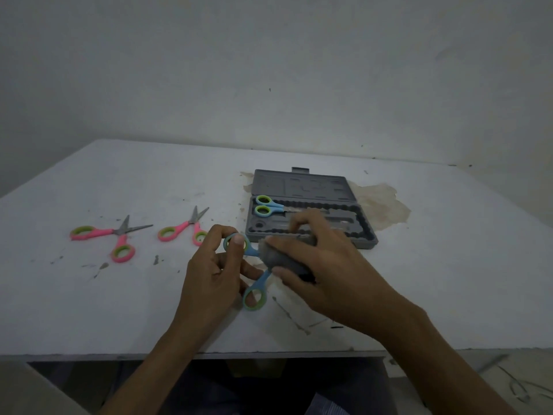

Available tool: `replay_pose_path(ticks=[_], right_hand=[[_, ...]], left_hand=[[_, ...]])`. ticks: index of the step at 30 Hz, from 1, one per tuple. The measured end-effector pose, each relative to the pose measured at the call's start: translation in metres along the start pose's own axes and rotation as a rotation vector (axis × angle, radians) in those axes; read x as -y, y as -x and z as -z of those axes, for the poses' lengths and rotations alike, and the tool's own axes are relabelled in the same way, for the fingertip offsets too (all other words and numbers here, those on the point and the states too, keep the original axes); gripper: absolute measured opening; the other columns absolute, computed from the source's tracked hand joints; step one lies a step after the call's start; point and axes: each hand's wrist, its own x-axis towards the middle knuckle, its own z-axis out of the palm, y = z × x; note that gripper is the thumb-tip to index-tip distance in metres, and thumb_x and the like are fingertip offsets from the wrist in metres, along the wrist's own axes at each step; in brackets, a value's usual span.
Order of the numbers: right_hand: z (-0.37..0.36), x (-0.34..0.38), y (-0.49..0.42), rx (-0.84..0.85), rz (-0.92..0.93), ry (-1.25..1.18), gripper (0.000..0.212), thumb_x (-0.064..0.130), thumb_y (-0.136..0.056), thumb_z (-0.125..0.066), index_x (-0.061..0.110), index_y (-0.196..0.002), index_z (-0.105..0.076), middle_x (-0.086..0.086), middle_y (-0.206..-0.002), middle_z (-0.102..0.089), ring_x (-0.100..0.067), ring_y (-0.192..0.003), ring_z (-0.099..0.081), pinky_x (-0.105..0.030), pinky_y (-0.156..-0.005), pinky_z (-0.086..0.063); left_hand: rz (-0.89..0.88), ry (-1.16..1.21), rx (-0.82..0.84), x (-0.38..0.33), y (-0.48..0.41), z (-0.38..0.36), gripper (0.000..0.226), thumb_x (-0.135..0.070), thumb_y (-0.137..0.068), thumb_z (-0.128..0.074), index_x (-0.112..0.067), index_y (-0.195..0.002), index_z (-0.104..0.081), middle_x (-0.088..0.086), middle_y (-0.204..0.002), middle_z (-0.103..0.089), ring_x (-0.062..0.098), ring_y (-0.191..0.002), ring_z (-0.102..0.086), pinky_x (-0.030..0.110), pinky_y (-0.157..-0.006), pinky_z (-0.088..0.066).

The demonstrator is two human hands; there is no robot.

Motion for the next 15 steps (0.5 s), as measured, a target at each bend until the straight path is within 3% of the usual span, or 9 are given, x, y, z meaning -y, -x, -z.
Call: replay_pose_path(ticks=[5,11,15], right_hand=[[0.008,-0.003,-0.014,0.165,0.124,0.314,0.049,0.054,-0.096,-0.040,0.026,-0.136,-0.042,-0.001,-0.137,-0.037,-0.024,-0.103,-0.054,-0.042,-0.083,-0.044],[0.025,-0.010,-0.027,0.228,0.251,0.464,0.035,0.051,-0.093,-0.047,0.023,-0.106,-0.062,-0.002,-0.112,-0.053,-0.019,-0.075,-0.054,-0.034,-0.064,-0.028],[0.016,-0.008,-0.021,0.194,0.200,0.438,0.038,0.052,-0.094,-0.045,0.025,-0.117,-0.059,-0.004,-0.124,-0.051,-0.022,-0.087,-0.058,-0.037,-0.071,-0.040]], left_hand=[[0.000,-0.036,0.030,-0.003,0.001,0.000,0.015,-0.034,-0.097,-0.045,-0.022,-0.093,-0.053,0.013,-0.068,-0.072,0.015,-0.053,-0.069,0.021,-0.044,-0.051],[-0.001,-0.089,0.039,-0.002,0.001,-0.001,0.012,-0.035,-0.096,-0.045,-0.029,-0.090,-0.053,0.006,-0.068,-0.073,0.016,-0.058,-0.071,0.026,-0.046,-0.057],[0.020,-0.055,0.035,-0.004,0.001,0.001,0.014,-0.033,-0.098,-0.045,-0.026,-0.091,-0.054,0.008,-0.069,-0.073,0.018,-0.057,-0.071,0.035,-0.047,-0.059]])
